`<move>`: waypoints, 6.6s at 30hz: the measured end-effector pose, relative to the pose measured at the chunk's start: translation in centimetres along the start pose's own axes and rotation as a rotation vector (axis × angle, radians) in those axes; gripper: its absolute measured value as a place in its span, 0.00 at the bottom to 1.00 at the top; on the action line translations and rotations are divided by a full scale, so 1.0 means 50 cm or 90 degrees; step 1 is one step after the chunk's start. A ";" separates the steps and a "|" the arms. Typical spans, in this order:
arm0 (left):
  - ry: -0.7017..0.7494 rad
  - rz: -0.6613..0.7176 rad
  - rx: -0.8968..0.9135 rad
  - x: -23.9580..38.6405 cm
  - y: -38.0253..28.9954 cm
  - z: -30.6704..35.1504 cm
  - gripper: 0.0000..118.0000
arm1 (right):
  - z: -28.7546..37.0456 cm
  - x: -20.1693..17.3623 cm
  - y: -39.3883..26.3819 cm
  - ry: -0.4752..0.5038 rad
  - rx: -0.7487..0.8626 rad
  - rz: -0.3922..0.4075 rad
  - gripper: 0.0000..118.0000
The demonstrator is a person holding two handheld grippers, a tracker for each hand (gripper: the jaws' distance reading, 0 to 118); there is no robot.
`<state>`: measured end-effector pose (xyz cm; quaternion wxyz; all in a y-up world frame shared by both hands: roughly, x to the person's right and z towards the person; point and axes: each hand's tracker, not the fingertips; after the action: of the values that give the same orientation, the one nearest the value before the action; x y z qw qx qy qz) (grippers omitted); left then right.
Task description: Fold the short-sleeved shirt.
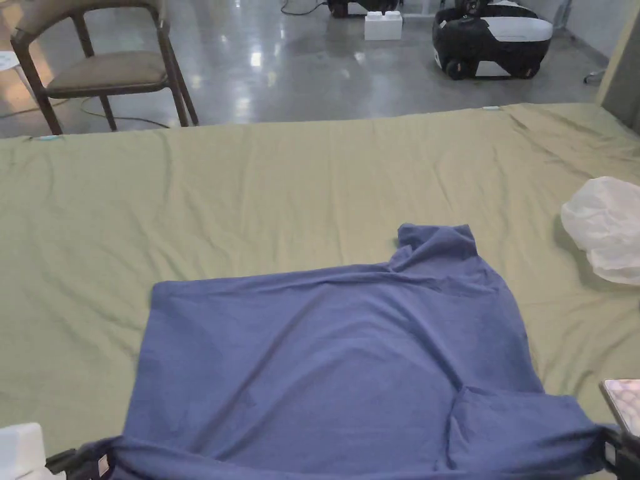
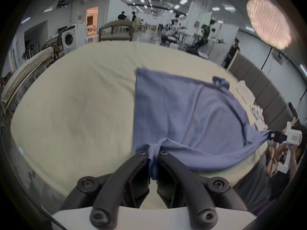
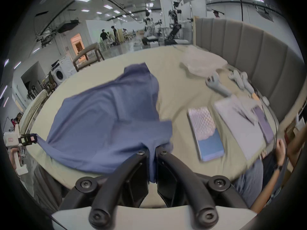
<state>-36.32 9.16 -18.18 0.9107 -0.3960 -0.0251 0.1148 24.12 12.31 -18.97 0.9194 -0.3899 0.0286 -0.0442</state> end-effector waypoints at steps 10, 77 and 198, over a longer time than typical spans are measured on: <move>0.070 -0.019 -0.076 -0.031 0.185 -0.225 0.02 | -0.286 -0.027 0.215 -0.028 -0.075 0.015 0.03; 0.090 -0.022 0.019 -0.049 -0.053 -0.247 0.11 | 0.110 -0.075 -0.066 0.040 0.141 -0.077 0.00; 0.178 -0.128 -0.156 0.004 0.177 -0.423 0.04 | -0.337 0.033 0.235 0.022 -0.033 -0.037 0.58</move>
<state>-34.90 -0.08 -39.13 0.8574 -0.5110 0.0482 -0.0369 25.00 8.25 -39.16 0.9068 -0.4131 0.0341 -0.0770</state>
